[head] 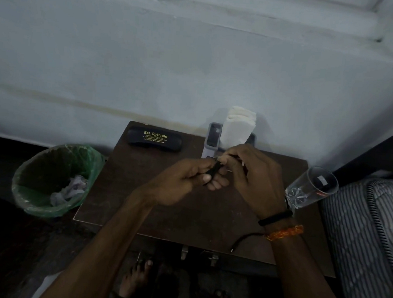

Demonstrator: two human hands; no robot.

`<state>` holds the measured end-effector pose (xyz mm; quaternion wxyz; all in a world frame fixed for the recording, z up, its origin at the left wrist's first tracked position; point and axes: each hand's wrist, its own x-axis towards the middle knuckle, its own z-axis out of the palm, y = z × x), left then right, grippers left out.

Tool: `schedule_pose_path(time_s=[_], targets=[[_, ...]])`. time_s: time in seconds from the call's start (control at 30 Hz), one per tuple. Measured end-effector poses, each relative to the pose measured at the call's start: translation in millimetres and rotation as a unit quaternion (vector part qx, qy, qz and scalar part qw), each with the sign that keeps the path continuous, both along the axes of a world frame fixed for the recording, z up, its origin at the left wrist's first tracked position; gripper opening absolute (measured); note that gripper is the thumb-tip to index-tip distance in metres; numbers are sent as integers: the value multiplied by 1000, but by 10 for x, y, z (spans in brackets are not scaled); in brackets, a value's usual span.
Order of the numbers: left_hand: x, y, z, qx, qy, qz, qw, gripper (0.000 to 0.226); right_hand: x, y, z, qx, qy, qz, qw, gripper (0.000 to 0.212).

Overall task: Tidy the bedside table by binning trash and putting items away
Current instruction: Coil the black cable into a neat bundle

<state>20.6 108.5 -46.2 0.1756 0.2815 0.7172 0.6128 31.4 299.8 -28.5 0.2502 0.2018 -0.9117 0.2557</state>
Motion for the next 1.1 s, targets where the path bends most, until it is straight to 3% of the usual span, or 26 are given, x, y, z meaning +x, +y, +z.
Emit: schedule_pose_path(time_s=[0.1,0.2,0.37,0.5,0.57,0.67,0.87,1.1], targets=[[0,-9,36,70,-57,-18,996,29,-18,-15,-12,-64,-14,-4,998,14],[33,4,67,166,-108,-4,980,32,-44,-59,-70,-111,-85,-9,990,22],[8,26,76,272,-152,97,945,37,-18,-123,-178,-42,-164,-24,985,35],[-47,38,54,299,-147,174,927,35,85,-234,-151,12,-208,25,978,23],[-53,60,36,286,-140,203,926,31,148,-328,-162,63,-219,43,973,21],[-78,85,-13,185,-64,238,951,26,169,-377,-110,93,-192,48,976,23],[-52,51,-95,21,36,186,982,26,143,-223,114,-19,-208,85,974,24],[-39,50,82,73,-17,98,992,23,94,-13,196,-150,-206,112,960,17]])
